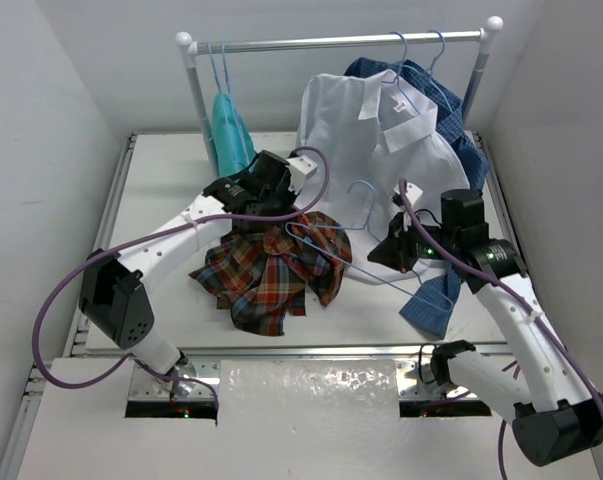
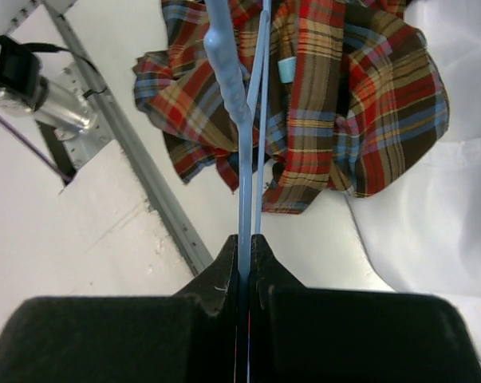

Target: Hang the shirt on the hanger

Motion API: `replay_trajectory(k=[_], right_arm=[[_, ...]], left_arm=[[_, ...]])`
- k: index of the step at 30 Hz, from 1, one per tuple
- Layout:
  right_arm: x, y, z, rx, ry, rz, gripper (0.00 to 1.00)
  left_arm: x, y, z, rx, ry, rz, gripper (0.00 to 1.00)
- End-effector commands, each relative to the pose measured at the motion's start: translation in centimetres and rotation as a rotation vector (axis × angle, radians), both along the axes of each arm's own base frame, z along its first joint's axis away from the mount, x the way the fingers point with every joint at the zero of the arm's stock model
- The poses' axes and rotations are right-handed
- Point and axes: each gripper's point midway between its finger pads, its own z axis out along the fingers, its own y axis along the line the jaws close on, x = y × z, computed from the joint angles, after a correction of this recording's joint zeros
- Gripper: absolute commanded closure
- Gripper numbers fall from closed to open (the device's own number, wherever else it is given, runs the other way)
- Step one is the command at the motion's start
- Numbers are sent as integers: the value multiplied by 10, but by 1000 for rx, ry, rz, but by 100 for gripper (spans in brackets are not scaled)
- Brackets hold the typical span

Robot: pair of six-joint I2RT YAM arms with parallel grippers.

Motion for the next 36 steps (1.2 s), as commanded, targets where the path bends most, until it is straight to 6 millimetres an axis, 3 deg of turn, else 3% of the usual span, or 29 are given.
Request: replay_trajectory(k=[1,5,12,16,20,23,28,36], right_arm=[[20,6,2,0,-51,-41,100],[40,-4,-6,-89,-48,-137,100],[59,-27,-27,-345,-40,-227,100],[66,-8,-26,-391,-64,-192,100],[85,-12,-4,-469,-123,-282,100],[92,-31,13,-541,-161,-381,100],[87,-51,15,-664,-188,-466,100],[89,-56,20,-697,-238,-484,100]], left_arm=[[13,-5,31,-45,-76,-10,100],[13,-4,38,-33,-90,-33,100],[10,-7,43,-9,-66,-89,100],[8,-21,59,-51,-51,-148,100],[4,-15,56,-11,-38,-164,100],[7,-9,49,28,-37,-159,100],[16,-17,44,23,-29,-158,100],[28,-28,46,9,9,-126,100]])
